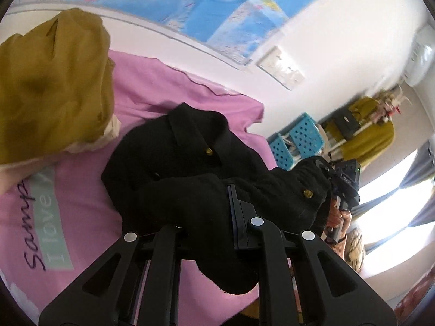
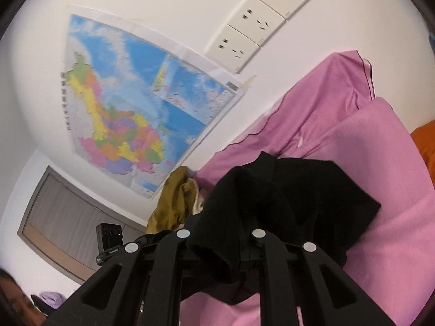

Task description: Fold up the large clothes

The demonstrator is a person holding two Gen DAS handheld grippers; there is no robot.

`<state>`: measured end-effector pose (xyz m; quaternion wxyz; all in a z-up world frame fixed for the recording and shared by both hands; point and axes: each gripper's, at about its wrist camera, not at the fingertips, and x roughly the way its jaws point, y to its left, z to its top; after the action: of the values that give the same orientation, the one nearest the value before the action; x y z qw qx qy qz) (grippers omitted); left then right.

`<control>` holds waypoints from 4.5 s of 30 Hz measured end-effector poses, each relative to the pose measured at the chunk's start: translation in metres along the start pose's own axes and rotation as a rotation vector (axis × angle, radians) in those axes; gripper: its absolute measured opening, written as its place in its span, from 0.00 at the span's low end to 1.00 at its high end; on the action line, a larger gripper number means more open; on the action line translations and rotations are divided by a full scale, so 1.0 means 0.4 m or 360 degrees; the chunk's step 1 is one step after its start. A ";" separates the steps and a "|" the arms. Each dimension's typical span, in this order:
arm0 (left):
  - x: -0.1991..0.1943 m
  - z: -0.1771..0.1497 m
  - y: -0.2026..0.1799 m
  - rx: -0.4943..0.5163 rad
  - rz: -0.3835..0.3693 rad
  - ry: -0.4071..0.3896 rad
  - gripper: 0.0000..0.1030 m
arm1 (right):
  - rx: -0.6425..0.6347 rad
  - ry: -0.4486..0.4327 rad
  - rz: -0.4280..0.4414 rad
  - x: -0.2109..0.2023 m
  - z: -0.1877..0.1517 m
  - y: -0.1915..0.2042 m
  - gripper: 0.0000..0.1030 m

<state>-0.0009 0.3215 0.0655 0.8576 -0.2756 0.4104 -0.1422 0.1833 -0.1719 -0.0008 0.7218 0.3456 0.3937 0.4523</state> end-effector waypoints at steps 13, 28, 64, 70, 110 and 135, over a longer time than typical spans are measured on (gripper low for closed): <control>0.194 0.165 0.128 -0.0228 0.0194 0.0152 0.13 | 0.0268 0.0179 -0.0239 0.218 0.154 -0.153 0.14; 0.299 0.210 0.248 -0.0441 0.0215 0.0251 0.14 | -0.0217 0.0132 -0.0412 0.217 0.165 -0.029 0.71; 0.428 0.093 0.069 0.0163 0.0538 0.0179 0.48 | -0.0716 0.0488 -0.0844 0.576 0.042 0.059 0.46; 0.407 0.098 0.092 0.0131 0.0545 0.0136 0.40 | -0.0769 0.0131 -0.0912 0.306 0.044 0.092 0.72; 0.190 -0.030 0.074 0.0238 0.0714 -0.0218 0.59 | -0.0179 -0.0020 -0.0801 0.094 -0.038 -0.125 0.65; 0.294 -0.129 0.212 -0.0508 -0.0218 -0.0156 0.52 | 0.0161 0.0031 -0.0331 0.287 -0.172 -0.129 0.45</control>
<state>0.0333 0.3164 -0.0846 0.8103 -0.4420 0.3658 -0.1197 0.1747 -0.0742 -0.1052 0.7425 0.3345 0.4569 0.3578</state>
